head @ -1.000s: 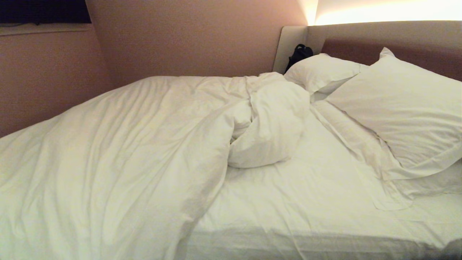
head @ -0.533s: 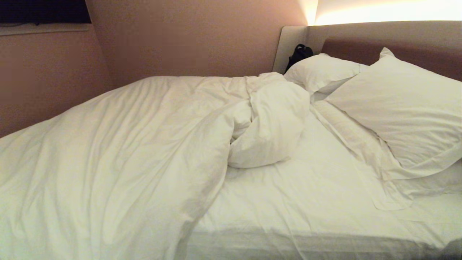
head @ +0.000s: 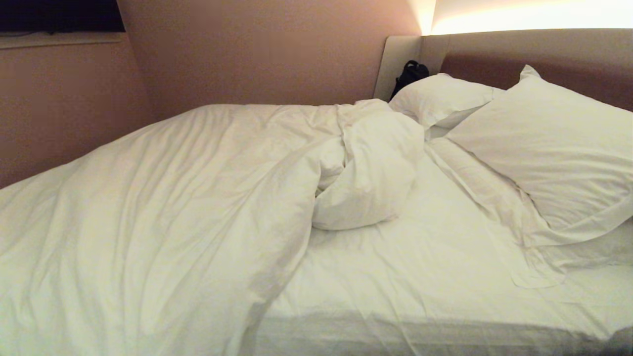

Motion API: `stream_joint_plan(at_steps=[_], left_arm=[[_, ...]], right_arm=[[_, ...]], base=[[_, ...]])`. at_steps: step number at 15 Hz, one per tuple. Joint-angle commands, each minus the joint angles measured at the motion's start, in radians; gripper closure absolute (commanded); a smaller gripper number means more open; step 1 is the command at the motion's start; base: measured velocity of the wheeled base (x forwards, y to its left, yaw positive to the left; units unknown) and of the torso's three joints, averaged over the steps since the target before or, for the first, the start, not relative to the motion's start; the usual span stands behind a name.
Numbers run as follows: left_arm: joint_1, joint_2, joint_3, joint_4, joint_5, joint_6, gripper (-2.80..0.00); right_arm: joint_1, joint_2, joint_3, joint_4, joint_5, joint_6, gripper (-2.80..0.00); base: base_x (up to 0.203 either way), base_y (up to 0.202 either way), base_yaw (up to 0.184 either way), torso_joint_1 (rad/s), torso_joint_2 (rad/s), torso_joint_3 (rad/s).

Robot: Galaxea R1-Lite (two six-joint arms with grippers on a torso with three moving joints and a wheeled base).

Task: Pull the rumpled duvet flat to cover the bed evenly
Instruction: Flatten the corners of the folded blanket

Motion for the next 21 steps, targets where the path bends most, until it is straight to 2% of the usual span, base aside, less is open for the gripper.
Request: stream_joint_plan(at_steps=[1,3,7,11,14,17,21], left_arm=[[0.0,0.0,0.001,0.0,0.0,0.001,0.0],[0.0,0.001,0.0,0.0,0.0,0.001,0.0],[0.0,0.0,0.0,0.0,0.0,0.001,0.0],[0.0,0.0,0.0,0.0,0.0,0.001,0.0],[0.0,0.001,0.0,0.0,0.0,0.001,0.0],[0.0,0.0,0.0,0.0,0.0,0.001,0.0],[0.0,0.001,0.0,0.0,0.0,0.001,0.0]], right_arm=[[0.001,0.115,-0.062,0.05,0.02,0.005,0.0],[0.001,0.297,-0.135,0.027,0.086,0.059,0.0],[0.004,0.798,-0.338,-0.08,0.204,0.231,0.0],[0.059,1.271,-0.683,-0.139,0.261,0.367,0.0],[0.097,1.558,-0.94,-0.118,0.278,0.442,0.0],[0.119,1.804,-1.203,-0.05,0.291,0.483,0.0],[0.174,1.995,-1.497,0.03,0.311,0.538,0.0]], base=[[0.0,0.0,0.0,0.0,0.0,0.0],[0.0,0.0,0.0,0.0,0.0,0.0],[0.0,0.0,0.0,0.0,0.0,0.0],[0.0,0.0,0.0,0.0,0.0,0.0],[0.0,0.0,0.0,0.0,0.0,0.0],[0.0,0.0,0.0,0.0,0.0,0.0],[0.0,0.0,0.0,0.0,0.0,0.0]])
